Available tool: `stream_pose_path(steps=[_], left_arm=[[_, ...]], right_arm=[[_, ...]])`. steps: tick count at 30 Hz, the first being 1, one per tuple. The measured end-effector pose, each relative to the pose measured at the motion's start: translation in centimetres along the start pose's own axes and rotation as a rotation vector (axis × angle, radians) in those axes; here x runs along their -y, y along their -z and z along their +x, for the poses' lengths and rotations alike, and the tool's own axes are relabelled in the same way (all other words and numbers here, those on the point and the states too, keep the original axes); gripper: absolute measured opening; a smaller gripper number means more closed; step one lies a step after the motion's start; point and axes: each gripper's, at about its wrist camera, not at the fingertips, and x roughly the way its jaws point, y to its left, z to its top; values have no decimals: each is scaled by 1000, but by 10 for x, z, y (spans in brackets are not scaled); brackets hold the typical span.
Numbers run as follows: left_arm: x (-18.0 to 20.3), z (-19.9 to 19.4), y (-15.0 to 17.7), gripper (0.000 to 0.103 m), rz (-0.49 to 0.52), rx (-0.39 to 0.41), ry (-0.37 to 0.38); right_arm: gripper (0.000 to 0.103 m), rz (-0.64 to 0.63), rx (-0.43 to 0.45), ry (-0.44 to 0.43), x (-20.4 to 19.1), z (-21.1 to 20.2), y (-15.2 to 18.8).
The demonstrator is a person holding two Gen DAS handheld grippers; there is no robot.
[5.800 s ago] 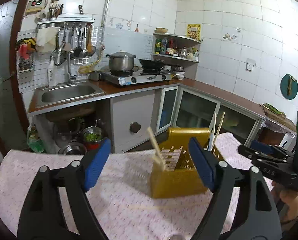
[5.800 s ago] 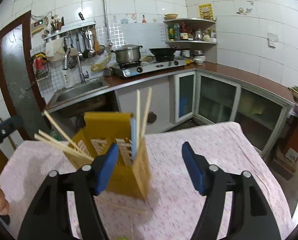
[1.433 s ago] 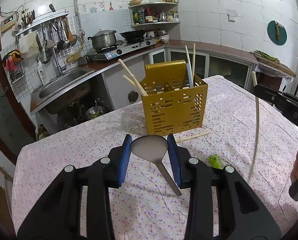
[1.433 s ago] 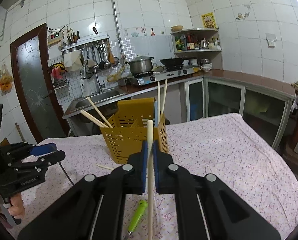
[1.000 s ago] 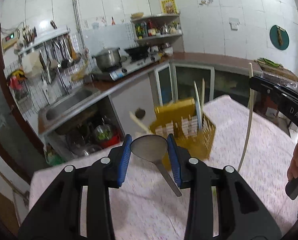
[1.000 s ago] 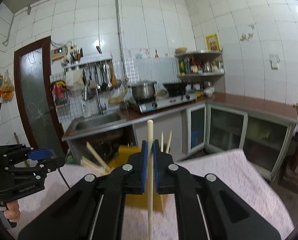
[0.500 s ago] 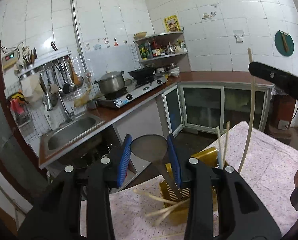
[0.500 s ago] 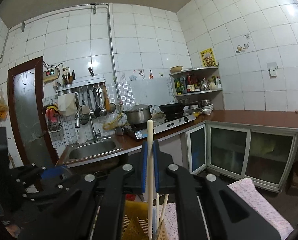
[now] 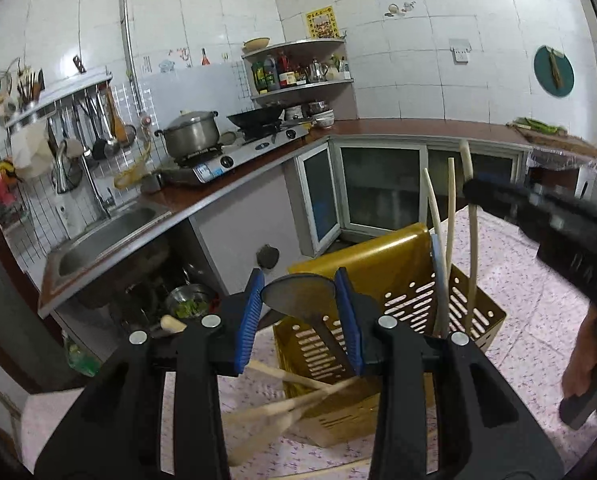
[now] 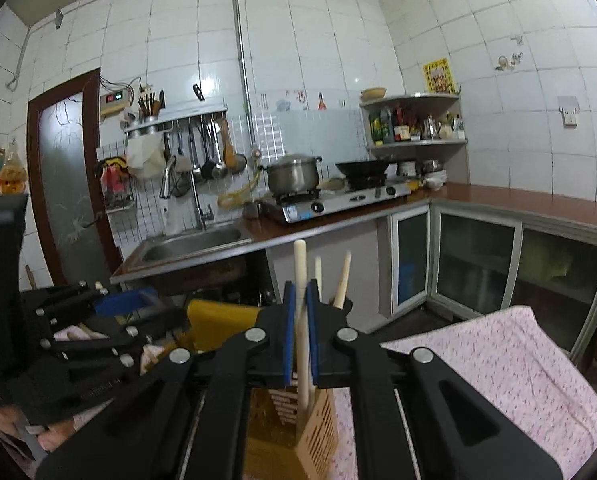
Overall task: Organize utensils
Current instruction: 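Lower the spoon and chopstick into the yellow holder and open both tools, then move the left tool toward the loose chopstick while the right tool grasps the frog fork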
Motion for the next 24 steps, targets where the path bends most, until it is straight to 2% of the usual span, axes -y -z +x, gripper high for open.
stream_pose_path(steps=[4,8,9,11,13,14,18,20,24], left_arm=[[-4,-5,1,36,-29,-9,13],[-14,-22,-2,56,-86,-4,15],[-16,-26,-3,61,-100,-2,18],[-25,-40,-6,66,-138,-1,21],[-34,-54,-7,73,-167,-3,25],[-38,-61,-5,79,-181,-5,28],[-56,-85,13,93,-211,-41,-13],[-63,-92,29,97,-221,-79,-45],[-70,-99,70,98,-246,-165,-62]], right_arm=[[8,8,-56,-11,1,5,13],[10,23,-107,4,1,5,16],[26,33,-117,5,3,3,14],[51,37,-104,20,3,-7,11],[51,17,-105,40,1,-16,7],[51,13,-119,53,0,-21,7],[52,16,-161,103,1,-44,10],[56,15,-190,140,0,-56,18],[62,15,-250,171,-3,-76,40]])
